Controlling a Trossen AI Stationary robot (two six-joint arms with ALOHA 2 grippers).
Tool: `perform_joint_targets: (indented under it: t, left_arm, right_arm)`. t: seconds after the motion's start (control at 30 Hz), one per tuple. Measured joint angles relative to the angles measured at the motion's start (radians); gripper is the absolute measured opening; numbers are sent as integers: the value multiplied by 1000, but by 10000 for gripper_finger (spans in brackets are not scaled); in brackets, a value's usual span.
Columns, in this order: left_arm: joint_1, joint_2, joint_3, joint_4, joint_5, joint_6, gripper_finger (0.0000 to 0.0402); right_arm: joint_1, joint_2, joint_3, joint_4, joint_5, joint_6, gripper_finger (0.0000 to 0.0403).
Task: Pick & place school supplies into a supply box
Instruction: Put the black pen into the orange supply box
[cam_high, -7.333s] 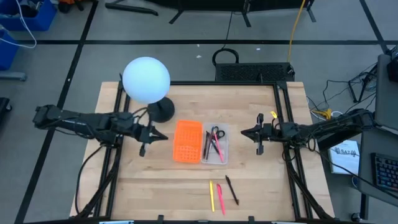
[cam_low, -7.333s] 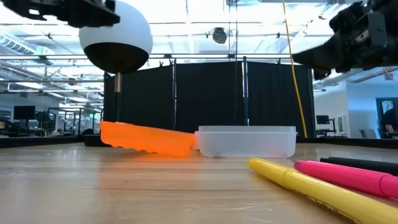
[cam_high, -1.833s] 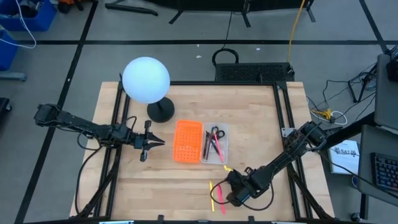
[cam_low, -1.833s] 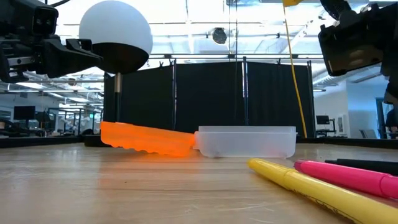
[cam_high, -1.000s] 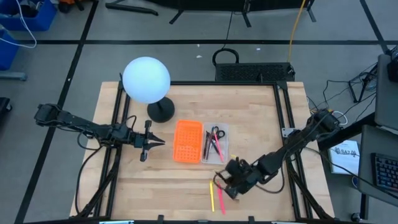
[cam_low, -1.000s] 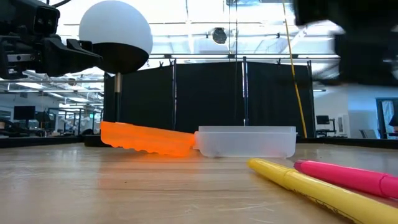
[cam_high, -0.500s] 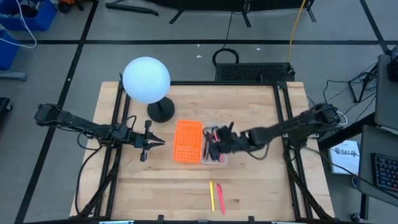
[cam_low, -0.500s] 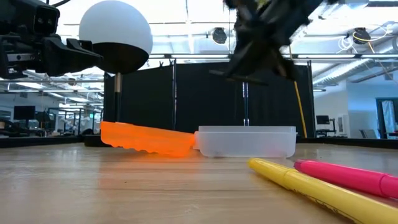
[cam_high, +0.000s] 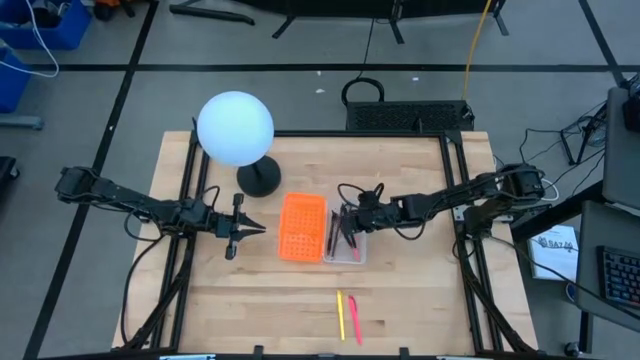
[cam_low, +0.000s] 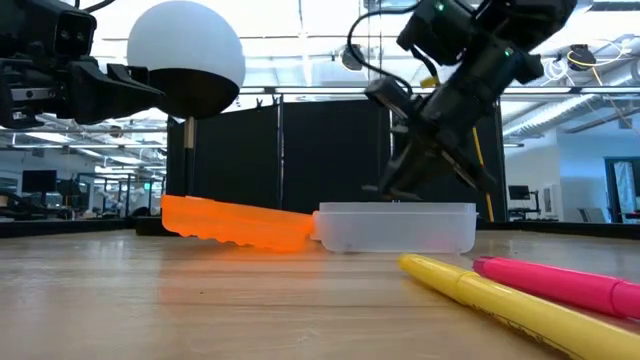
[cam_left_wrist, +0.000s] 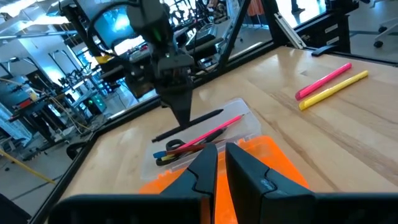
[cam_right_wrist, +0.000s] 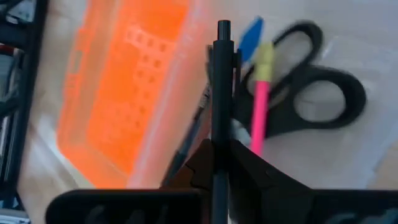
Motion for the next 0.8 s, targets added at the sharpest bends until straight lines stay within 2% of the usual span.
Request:
perform_joint_targets:
  t: [0.4, 0.63, 0.8]
  left_arm:
    - [0, 0, 0, 0, 0, -37, 42]
    - [0, 0, 0, 2, 0, -37, 42]
    - [0, 0, 0, 3, 0, -25, 42]
  right_arm:
    - [15, 11, -10, -8, -1, 6, 19]
    - [14, 71, -9, 16, 23, 29, 19]
    - [15, 74, -9, 21, 22, 23, 52]
